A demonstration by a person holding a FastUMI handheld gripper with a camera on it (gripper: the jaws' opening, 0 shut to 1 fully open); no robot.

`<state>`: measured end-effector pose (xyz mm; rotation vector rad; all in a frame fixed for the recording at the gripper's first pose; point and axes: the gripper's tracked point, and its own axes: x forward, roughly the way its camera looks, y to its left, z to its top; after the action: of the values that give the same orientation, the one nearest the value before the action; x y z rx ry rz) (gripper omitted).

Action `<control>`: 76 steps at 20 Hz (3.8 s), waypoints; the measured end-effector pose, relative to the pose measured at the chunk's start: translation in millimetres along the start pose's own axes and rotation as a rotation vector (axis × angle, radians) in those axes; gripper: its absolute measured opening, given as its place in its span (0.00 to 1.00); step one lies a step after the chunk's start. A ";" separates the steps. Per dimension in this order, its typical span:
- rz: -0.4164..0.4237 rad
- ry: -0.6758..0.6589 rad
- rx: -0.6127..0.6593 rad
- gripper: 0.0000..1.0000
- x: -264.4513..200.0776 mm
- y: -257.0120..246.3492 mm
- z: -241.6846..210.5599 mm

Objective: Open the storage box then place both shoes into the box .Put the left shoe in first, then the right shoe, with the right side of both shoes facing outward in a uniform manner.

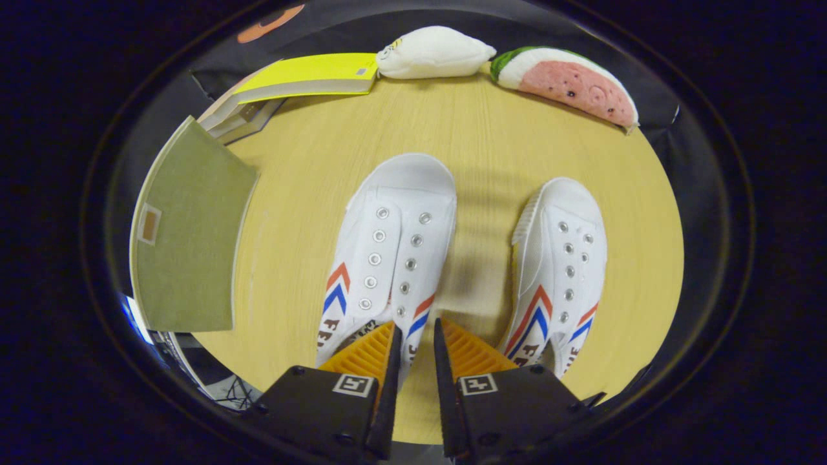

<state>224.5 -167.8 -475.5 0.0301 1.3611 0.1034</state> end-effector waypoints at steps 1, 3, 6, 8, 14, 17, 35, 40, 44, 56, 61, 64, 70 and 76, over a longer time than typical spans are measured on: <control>0.018 -0.016 0.021 0.27 -1.3 2.5 0.8; 0.031 -0.023 0.007 0.07 -0.1 1.3 0.7; 0.107 -0.045 0.018 0.06 -2.2 3.6 -0.3; 0.156 -0.062 0.024 0.06 -4.6 2.2 -0.5; 0.257 -0.096 0.030 0.06 -44.2 18.5 -9.6; 0.272 -0.152 0.012 0.06 -88.9 40.6 -4.8; 0.287 -0.181 -0.016 0.05 -139.2 305.6 20.9; 0.236 -0.099 0.058 0.05 -80.9 344.8 21.6; 0.192 -0.049 0.054 0.05 -41.2 365.6 20.7; 0.104 0.026 -0.110 0.06 19.6 382.4 26.8; 0.061 0.014 -0.172 0.12 3.5 371.2 25.2; 0.122 0.009 -0.181 0.27 -33.8 369.3 14.9; 0.168 -0.040 -0.186 0.73 -120.8 326.1 5.3; 0.152 -0.076 -0.131 0.80 -171.3 220.5 -0.1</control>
<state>177.0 36.0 -290.5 0.0276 1.2724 0.3163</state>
